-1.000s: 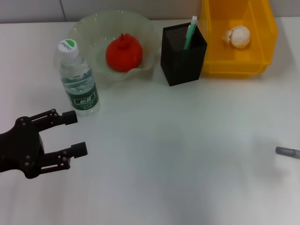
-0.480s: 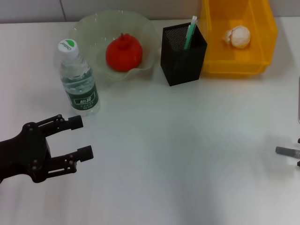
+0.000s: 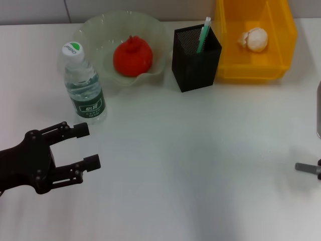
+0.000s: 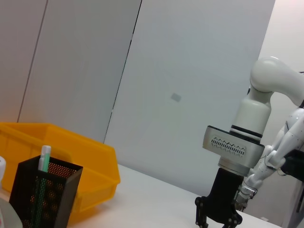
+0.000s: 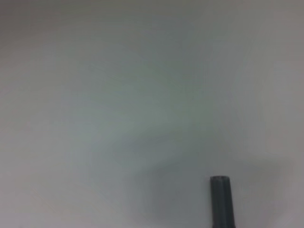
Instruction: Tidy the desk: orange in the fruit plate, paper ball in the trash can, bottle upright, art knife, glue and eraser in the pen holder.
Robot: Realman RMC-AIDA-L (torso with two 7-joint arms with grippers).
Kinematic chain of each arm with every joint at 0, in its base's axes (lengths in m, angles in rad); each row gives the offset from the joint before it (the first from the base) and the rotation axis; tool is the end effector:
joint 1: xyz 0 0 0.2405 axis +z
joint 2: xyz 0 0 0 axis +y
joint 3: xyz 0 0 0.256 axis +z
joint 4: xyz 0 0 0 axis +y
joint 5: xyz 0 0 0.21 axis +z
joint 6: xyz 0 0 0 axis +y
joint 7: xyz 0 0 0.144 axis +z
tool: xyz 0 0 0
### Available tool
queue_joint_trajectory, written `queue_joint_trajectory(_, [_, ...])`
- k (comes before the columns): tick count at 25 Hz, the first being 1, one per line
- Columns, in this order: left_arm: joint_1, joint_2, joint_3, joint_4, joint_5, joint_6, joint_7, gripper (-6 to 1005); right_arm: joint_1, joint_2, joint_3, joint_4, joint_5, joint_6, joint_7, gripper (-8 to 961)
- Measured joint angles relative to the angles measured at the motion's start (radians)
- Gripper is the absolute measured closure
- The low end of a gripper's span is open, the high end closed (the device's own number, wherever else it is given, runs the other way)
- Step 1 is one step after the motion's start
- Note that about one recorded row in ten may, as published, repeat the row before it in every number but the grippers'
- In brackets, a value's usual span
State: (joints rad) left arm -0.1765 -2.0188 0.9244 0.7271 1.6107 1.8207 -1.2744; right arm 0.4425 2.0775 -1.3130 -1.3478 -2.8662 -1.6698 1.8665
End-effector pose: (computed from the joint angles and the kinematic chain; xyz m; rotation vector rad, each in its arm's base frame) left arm -0.2969 0.2289 0.0319 -2.6809 -0.5837 -1.0326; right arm 0.2735 0.3122 0.0328 -2.7676 0.3560 -1.0517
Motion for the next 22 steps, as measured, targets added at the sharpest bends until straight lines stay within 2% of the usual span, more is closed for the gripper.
queue_joint_trajectory(6, [0.001, -0.001, -0.001, 0.000, 0.000, 0.000, -0.006, 197, 0.008, 0.000, 0.033, -0.004, 0.005, -0.015, -0.018, 679])
queue_joint_trajectory(8, [0.004, -0.001, -0.001, 0.000, 0.000, 0.001, -0.006, 197, 0.002, 0.003, 0.038, -0.045, 0.008, -0.026, -0.018, 744])
queue_joint_trajectory(10, [0.007, -0.001, 0.001, 0.000, 0.000, 0.001, -0.003, 197, -0.017, 0.005, 0.037, -0.164, 0.017, -0.047, -0.018, 810])
queue_joint_trajectory(12, [0.007, -0.002, 0.002, 0.000, 0.000, 0.000, 0.001, 197, -0.029, 0.006, 0.031, -0.263, 0.021, -0.053, -0.015, 810])
queue_joint_trajectory(13, [0.007, -0.002, 0.002, 0.000, 0.000, 0.000, 0.001, 197, -0.029, 0.006, 0.031, -0.263, 0.021, -0.053, -0.015, 810])
queue_joint_trajectory(14, [0.007, -0.004, 0.001, 0.000, 0.000, 0.000, 0.004, 197, -0.036, 0.007, 0.024, -0.364, 0.023, -0.049, -0.012, 810])
queue_joint_trajectory(15, [0.007, -0.004, 0.001, 0.000, 0.000, 0.000, 0.004, 197, -0.036, 0.007, 0.024, -0.364, 0.023, -0.049, -0.012, 811])
queue_joint_trajectory(17, [0.007, -0.005, 0.003, 0.000, 0.000, 0.000, 0.010, 197, -0.036, 0.008, 0.007, -0.449, 0.023, -0.036, -0.011, 811])
queue_joint_trajectory(19, [0.008, -0.007, 0.004, 0.000, 0.000, 0.000, 0.025, 197, -0.022, 0.008, -0.059, -0.530, 0.019, 0.006, -0.012, 811])
queue_joint_trajectory(20, [0.008, -0.007, 0.004, 0.000, 0.000, 0.000, 0.025, 197, -0.022, 0.008, -0.059, -0.530, 0.019, 0.006, -0.012, 811])
queue_joint_trajectory(22, [0.011, -0.009, 0.002, 0.000, 0.000, 0.000, 0.036, 197, -0.015, 0.008, -0.128, -0.554, -0.008, 0.053, -0.014, 811])
